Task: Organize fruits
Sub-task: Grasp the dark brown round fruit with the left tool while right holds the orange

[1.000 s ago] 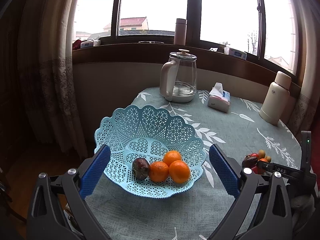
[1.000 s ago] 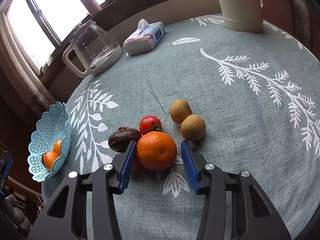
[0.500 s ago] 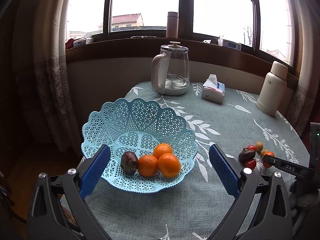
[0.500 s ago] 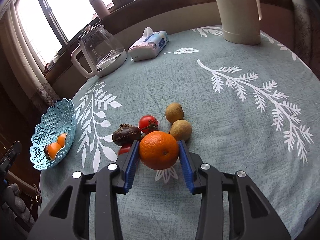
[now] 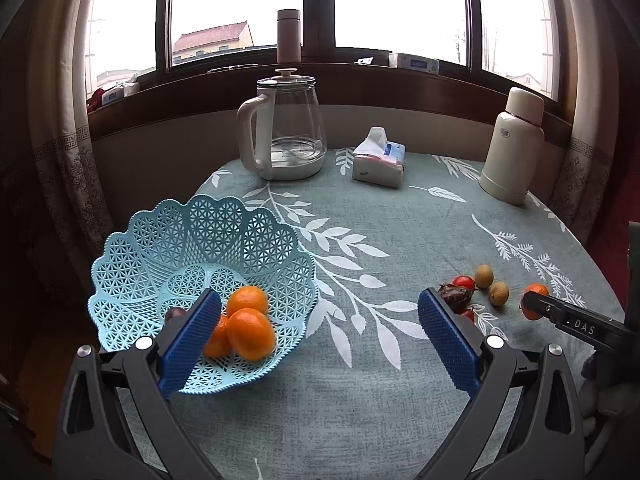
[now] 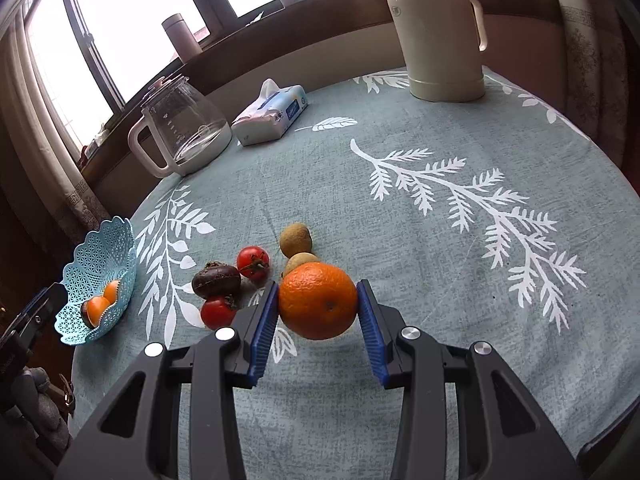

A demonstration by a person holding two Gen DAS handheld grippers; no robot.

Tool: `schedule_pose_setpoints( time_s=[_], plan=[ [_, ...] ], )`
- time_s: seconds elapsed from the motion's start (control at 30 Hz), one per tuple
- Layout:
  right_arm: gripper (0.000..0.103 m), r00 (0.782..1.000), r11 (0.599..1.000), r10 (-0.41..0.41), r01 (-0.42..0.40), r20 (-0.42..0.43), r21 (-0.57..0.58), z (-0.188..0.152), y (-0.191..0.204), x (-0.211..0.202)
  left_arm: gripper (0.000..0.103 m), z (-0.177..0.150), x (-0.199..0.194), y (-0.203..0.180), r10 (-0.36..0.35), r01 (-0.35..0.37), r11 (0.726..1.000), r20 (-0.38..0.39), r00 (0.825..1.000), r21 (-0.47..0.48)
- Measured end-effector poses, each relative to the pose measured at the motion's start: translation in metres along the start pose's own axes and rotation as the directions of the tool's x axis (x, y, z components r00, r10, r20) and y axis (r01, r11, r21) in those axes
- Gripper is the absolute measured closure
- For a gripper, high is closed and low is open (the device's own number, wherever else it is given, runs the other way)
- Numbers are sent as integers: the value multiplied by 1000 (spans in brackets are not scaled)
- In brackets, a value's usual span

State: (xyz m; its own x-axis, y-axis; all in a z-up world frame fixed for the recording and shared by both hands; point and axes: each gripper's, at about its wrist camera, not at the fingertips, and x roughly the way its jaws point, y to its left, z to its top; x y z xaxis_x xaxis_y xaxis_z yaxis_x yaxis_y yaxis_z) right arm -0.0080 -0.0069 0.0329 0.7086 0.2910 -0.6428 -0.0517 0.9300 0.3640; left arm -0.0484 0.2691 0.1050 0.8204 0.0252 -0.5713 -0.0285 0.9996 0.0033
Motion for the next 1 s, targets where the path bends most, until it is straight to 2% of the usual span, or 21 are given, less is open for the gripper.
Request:
schedule_pose_setpoints(
  time_s=[0.27,0.53,0.7,1.0],
  plan=[
    [63,1000,1000,11,-11,4,16,-1,-6,2,3,1,31,-35,-105,107,994,-63,992,19],
    [63,1000,999,21,-21,6,27,-3,-7,2,3,-3,66,-61,-197,203,979,-136,971,28],
    [63,1000,999,28,-28,3,37,-3,-8,3,11,-4,84,-75,-253,263,964,-176,951,37],
    [63,999,998,38,-38,-7,53,-4,-12,6,37,-7,112,-88,-351,361,932,-252,902,-5]
  ],
)
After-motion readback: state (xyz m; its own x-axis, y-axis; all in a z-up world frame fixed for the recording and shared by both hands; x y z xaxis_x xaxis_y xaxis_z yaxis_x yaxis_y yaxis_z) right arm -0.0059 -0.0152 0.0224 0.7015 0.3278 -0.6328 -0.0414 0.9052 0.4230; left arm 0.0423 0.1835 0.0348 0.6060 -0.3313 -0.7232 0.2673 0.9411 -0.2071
